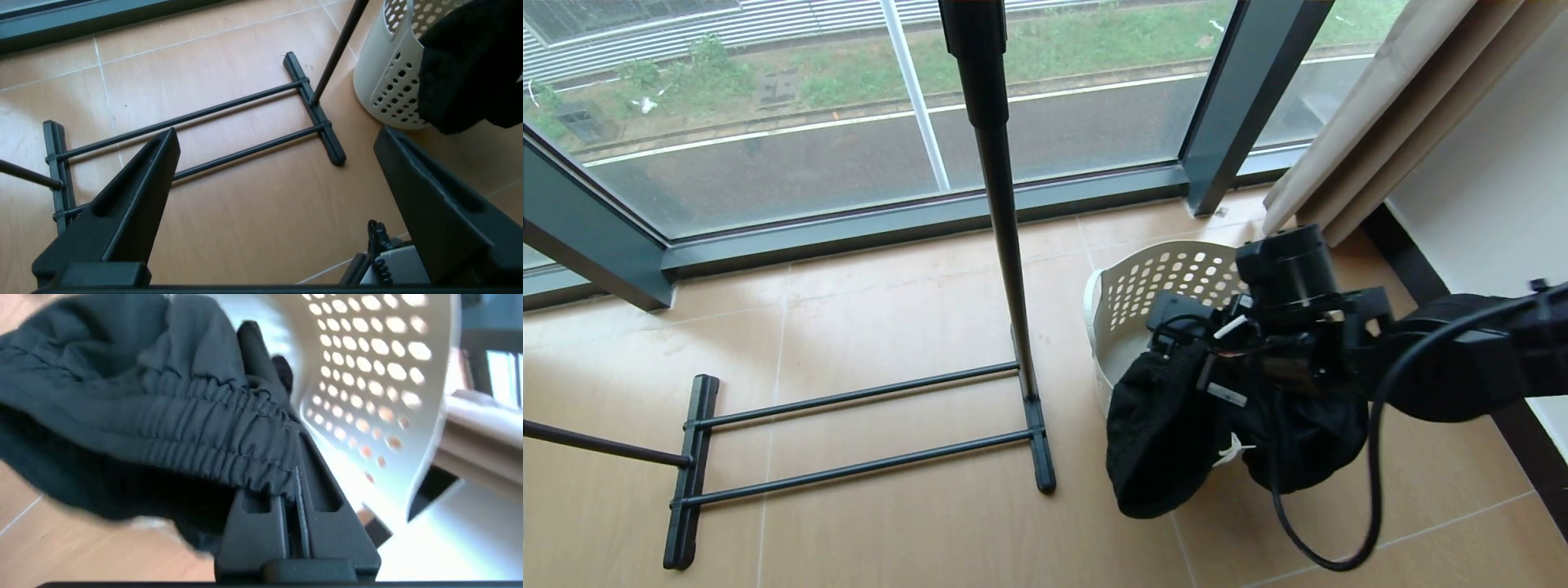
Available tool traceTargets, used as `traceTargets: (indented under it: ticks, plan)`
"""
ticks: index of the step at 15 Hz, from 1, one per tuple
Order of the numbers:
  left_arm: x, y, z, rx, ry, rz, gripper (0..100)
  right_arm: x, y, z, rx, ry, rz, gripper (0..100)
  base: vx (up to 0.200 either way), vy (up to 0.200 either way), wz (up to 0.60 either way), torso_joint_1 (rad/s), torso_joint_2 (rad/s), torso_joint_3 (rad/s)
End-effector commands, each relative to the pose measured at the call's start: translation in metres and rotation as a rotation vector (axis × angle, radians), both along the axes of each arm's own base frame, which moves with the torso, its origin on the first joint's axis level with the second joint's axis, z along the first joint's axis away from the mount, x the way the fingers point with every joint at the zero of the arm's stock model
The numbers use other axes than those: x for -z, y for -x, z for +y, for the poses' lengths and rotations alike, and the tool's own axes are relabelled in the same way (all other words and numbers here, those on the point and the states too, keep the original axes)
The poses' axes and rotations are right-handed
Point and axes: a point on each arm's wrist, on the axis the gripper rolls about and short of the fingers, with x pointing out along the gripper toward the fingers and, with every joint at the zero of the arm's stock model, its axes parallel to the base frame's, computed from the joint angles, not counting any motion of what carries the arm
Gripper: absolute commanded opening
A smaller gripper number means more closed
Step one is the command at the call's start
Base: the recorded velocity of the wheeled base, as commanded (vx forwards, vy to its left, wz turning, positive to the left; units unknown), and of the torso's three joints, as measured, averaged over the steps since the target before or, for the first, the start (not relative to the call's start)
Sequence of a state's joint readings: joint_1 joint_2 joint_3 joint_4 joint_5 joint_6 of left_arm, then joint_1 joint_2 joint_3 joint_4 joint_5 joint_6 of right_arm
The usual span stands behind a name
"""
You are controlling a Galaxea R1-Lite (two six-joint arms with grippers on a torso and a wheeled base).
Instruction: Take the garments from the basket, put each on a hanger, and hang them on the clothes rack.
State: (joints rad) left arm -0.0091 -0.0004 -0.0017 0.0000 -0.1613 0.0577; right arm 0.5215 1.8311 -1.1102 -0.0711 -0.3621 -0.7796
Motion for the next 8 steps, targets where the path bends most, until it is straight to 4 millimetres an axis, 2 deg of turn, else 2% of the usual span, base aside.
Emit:
traceTargets:
  ticks: [1,5,8]
  plan:
    - [0.000,0.000,0.000,0.000,0.001,0.001,100,-0.044,0.074,-0.037,-0.009,-0.090,-0.116,0,0.000,0.000,0.00,0.000,0.00,0.000]
    - [0.000,0.000,0.000,0.001,0.001,0.001,100,-0.045,0.122,-0.062,0.024,-0.207,-0.139,0,0.000,0.000,0.00,0.000,0.00,0.000]
    - [0.000,0.000,0.000,0.003,-0.001,0.000,100,-0.038,0.143,-0.074,0.025,-0.221,-0.136,0,0.000,0.000,0.00,0.000,0.00,0.000]
